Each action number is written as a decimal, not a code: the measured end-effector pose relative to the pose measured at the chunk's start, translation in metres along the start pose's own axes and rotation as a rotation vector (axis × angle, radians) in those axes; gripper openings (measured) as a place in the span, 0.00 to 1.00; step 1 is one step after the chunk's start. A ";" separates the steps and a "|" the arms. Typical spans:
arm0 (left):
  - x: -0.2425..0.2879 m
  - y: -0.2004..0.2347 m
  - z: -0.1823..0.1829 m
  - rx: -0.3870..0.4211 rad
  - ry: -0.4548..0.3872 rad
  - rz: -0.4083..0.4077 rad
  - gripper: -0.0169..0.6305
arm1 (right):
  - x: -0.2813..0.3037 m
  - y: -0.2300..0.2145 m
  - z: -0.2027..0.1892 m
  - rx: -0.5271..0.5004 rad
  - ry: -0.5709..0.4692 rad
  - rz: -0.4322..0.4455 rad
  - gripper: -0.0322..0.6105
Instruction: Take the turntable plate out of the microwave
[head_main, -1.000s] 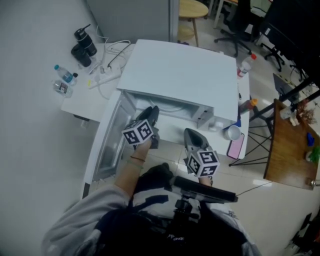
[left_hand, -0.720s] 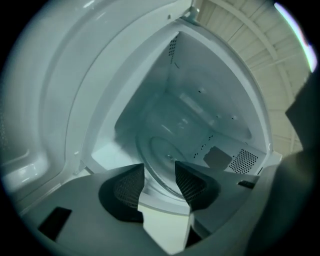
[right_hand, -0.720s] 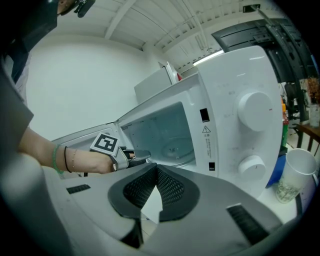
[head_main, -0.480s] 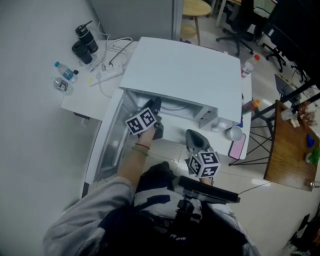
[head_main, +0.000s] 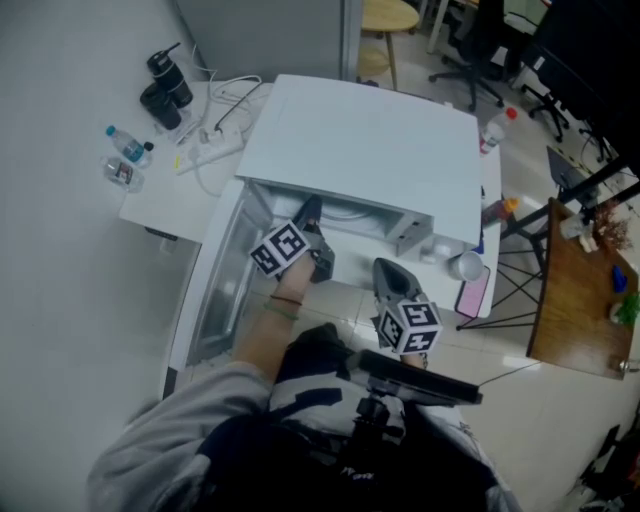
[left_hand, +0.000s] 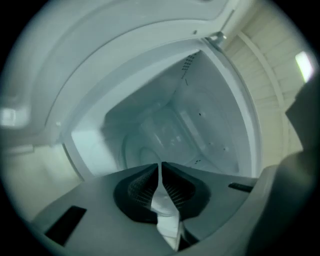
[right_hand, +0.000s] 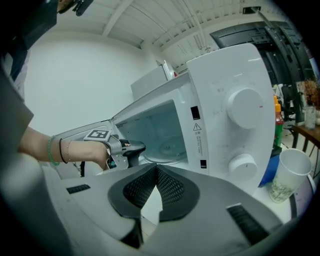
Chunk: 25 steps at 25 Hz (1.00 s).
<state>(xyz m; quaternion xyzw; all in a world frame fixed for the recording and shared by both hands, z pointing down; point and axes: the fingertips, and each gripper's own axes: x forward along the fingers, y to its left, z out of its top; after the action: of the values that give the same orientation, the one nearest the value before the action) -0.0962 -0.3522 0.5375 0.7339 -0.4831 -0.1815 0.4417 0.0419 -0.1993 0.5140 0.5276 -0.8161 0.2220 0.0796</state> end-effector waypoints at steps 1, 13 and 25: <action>-0.002 0.008 0.000 0.070 0.016 0.052 0.05 | -0.001 0.000 0.001 -0.005 0.001 -0.001 0.06; 0.020 0.036 0.009 0.275 0.082 0.227 0.33 | 0.001 -0.008 -0.007 -0.002 0.022 -0.007 0.06; -0.006 0.001 -0.029 0.020 0.119 -0.006 0.25 | 0.006 -0.008 -0.009 0.005 0.028 0.007 0.06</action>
<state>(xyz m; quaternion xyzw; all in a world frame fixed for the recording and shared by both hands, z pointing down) -0.0789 -0.3336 0.5533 0.7493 -0.4556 -0.1339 0.4616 0.0455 -0.2027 0.5261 0.5218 -0.8162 0.2317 0.0888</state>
